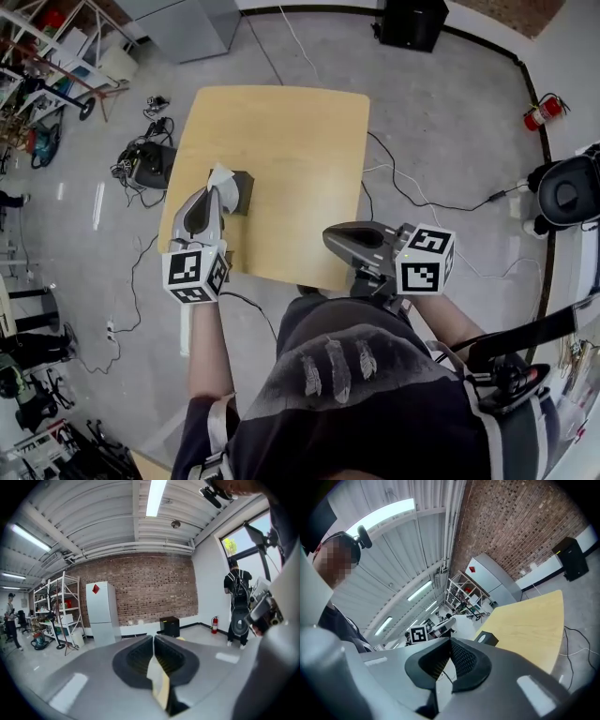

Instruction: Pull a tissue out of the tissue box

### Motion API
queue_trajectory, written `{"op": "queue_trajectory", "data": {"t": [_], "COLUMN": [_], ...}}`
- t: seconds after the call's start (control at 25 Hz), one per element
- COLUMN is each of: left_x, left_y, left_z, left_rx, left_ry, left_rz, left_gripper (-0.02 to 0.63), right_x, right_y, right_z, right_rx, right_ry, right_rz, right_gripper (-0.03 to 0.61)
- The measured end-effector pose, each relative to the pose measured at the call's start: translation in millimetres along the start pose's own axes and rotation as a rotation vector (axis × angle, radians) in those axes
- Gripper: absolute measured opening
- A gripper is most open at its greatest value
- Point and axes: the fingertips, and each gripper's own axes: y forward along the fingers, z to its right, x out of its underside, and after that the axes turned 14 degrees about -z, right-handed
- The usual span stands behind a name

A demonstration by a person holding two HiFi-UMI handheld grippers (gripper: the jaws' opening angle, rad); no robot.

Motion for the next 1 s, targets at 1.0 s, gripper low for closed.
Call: {"op": "queue_trajectory", "data": {"t": [1.0], "left_x": [-40], "left_y": [21], "left_z": [103], "left_rx": [0.02], "left_ry": [-0.134], "left_rz": [0.01], "left_gripper": [0.009], "right_x": [-12], "right_y": [-77], "right_z": [51], "right_rx": [-0.136], "right_ry": [0.01], "right_rz": [-0.039], "right_gripper": [-0.005]}}
